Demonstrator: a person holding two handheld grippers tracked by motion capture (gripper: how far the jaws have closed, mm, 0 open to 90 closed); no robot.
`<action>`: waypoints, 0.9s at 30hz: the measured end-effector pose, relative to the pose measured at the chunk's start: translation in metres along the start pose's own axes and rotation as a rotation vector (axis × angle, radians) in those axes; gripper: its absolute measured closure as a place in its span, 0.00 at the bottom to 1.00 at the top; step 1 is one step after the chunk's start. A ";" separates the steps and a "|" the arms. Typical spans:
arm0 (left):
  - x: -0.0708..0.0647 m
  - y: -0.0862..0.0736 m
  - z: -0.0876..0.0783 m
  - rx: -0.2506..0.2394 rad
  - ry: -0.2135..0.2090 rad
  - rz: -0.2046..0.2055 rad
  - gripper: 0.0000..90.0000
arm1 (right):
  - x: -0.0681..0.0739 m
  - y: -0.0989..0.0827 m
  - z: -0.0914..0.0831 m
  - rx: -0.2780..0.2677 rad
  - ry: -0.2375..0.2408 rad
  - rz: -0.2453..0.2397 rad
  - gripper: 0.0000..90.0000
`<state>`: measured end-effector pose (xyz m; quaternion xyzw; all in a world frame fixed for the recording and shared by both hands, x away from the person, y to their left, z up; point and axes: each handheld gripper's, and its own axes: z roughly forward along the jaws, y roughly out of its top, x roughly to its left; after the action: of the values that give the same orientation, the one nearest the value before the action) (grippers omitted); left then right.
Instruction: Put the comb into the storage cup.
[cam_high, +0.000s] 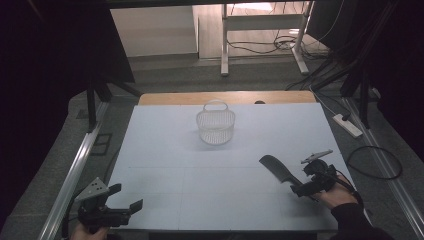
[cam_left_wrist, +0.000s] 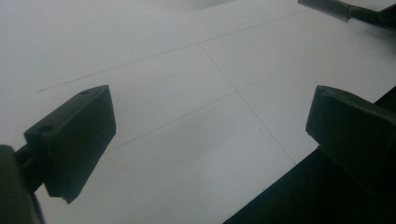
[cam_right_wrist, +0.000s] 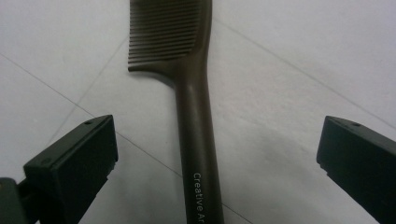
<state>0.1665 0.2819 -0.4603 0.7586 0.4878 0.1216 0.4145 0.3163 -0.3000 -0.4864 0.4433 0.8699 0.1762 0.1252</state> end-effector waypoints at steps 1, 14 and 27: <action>0.000 0.000 0.000 0.000 0.000 0.000 0.03 | 0.000 -0.001 0.002 0.005 0.001 -0.005 0.00; 0.000 0.000 0.000 0.001 0.001 0.000 0.03 | 0.001 -0.005 0.019 0.091 0.007 -0.004 0.00; 0.000 0.000 0.000 0.002 0.000 0.001 0.03 | 0.000 -0.004 0.020 0.109 0.013 0.003 0.00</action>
<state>0.1666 0.2817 -0.4603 0.7591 0.4876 0.1215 0.4139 0.3206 -0.2979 -0.5060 0.4495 0.8784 0.1313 0.0951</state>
